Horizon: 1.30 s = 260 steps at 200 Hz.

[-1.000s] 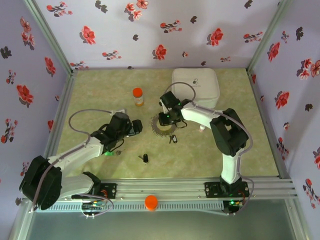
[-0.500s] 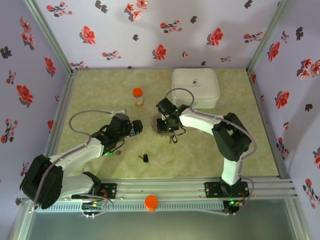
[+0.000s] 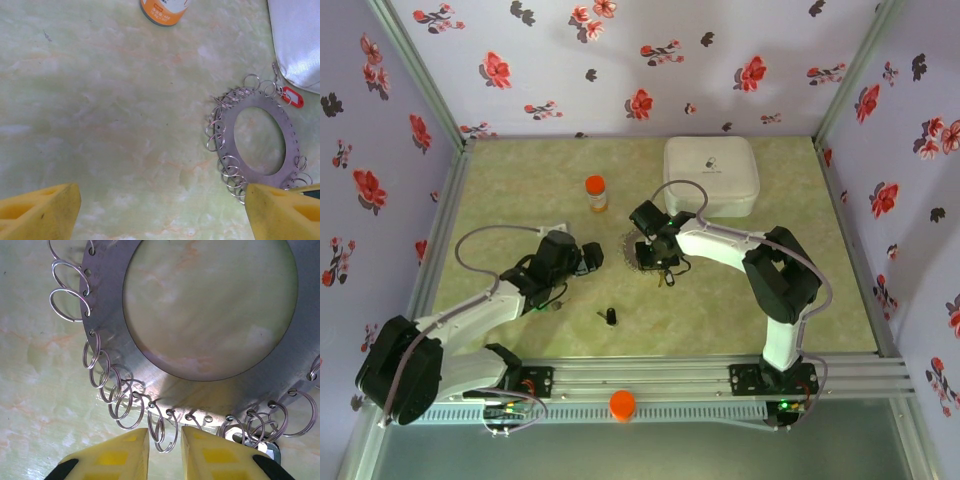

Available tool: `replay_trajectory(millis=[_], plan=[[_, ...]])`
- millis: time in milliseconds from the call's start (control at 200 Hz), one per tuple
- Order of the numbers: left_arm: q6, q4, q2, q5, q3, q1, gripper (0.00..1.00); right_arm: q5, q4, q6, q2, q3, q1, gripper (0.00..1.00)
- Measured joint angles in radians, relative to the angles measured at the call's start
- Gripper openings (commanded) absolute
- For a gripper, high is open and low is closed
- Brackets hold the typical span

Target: Put the keys on the keyring

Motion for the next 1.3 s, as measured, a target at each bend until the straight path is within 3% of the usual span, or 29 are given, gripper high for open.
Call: replay_trajectory(millis=[1300], plan=[[-0.008,0.0,-0.005,0.0,-0.006,0.0,0.84,0.02,-0.027,-0.008,0.059,0.033,0.024,0.19]])
